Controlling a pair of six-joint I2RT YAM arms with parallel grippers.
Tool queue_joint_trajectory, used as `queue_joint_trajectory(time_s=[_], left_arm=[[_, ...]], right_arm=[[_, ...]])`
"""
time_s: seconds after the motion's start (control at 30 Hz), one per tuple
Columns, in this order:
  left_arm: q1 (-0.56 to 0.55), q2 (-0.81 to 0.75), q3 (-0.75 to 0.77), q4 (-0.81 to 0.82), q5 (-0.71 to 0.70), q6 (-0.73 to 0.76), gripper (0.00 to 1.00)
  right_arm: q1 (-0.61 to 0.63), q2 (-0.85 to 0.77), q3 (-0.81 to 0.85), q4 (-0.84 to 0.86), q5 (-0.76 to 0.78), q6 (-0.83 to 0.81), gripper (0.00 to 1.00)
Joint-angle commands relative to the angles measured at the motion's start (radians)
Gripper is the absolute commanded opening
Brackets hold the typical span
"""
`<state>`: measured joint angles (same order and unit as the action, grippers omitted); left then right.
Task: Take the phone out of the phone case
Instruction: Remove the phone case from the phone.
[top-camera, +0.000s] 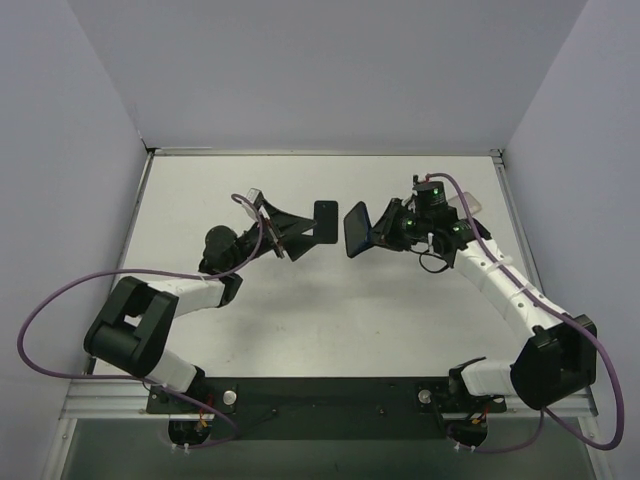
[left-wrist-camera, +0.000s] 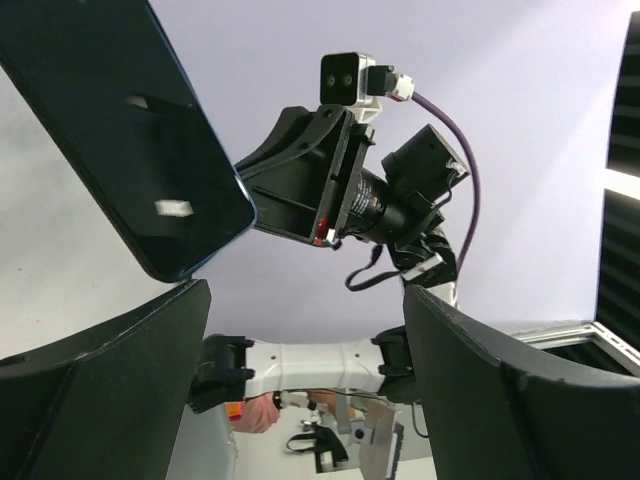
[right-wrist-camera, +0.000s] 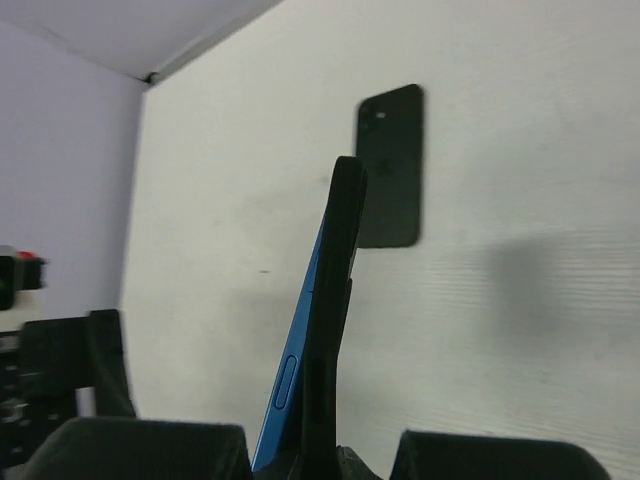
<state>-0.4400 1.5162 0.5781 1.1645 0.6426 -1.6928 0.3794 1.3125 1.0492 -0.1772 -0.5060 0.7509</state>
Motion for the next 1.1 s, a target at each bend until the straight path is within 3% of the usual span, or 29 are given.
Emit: queue_joint_trajectory(time_s=[0.0, 0.07, 0.23, 0.33, 0.67, 0.73, 0.8, 1.07], left_arm=[[0.006, -0.060, -0.009, -0.096, 0.011, 0.172, 0.89], [0.000, -0.070, -0.001, -0.245, -0.003, 0.278, 0.91], [-0.038, -0.083, 0.058, -0.578, -0.090, 0.516, 0.97], [-0.051, -0.071, 0.069, -0.646, -0.141, 0.576, 0.97], [-0.072, -0.021, 0.039, -0.669, -0.161, 0.617, 0.97], [-0.074, -0.016, 0.037, -0.663, -0.159, 0.616, 0.98], [-0.078, -0.011, 0.040, -0.663, -0.159, 0.614, 0.97], [-0.108, 0.018, 0.057, -0.671, -0.169, 0.619, 0.98]], right_arm=[[0.093, -0.042, 0.031, -0.168, 0.358, -0.203, 0.00], [0.139, -0.038, 0.031, -0.197, 0.541, -0.234, 0.00], [0.245, 0.011, -0.011, -0.191, 0.753, -0.289, 0.00], [0.301, 0.068, -0.051, -0.153, 0.856, -0.306, 0.00], [0.322, 0.168, -0.163, -0.047, 0.699, -0.255, 0.00], [0.319, 0.191, -0.170, -0.047, 0.698, -0.245, 0.12], [0.303, 0.220, -0.186, -0.039, 0.695, -0.231, 0.16], [0.227, 0.310, -0.258, 0.053, 0.587, -0.197, 0.16]])
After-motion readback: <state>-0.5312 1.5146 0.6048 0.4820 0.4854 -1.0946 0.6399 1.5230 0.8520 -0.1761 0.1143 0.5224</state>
